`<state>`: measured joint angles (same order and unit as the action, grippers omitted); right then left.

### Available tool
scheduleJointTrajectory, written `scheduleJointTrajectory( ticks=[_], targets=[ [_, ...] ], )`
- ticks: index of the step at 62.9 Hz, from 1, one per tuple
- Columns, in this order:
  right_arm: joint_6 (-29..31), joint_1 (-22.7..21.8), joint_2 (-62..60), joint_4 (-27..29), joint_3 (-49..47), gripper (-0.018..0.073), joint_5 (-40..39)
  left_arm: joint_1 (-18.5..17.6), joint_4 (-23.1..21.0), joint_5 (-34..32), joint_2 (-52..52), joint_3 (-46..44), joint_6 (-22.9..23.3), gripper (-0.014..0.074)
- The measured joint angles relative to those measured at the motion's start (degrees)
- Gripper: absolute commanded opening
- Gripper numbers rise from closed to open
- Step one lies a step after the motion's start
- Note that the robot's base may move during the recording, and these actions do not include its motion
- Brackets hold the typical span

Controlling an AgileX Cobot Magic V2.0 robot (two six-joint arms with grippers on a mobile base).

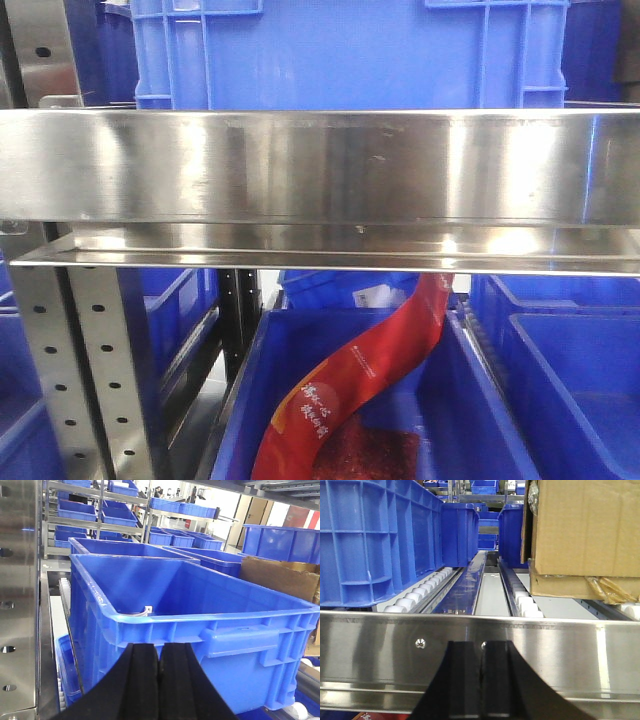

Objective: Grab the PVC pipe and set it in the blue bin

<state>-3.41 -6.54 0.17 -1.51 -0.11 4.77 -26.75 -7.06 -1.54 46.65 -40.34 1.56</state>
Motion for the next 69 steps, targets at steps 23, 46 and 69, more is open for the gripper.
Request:
scheduleJointTrajectory(
  ticks=[23,46,69],
  targets=[
    [0.00,0.00,0.00,0.00,0.00,-0.0169,0.00,0.00,0.00,0.00,0.00,0.00,0.00,-0.0111],
    [0.26,0.00,0.00,0.00,0.00,-0.0169,0.00,4.56,1.46,-0.15,-5.37,7.17,0.00,-0.0111],
    [0.26,0.00,0.00,0.00,0.00,-0.0169,0.00,21.03,7.37,1.54,-29.06,30.11,0.00,-0.0111]
  ],
)
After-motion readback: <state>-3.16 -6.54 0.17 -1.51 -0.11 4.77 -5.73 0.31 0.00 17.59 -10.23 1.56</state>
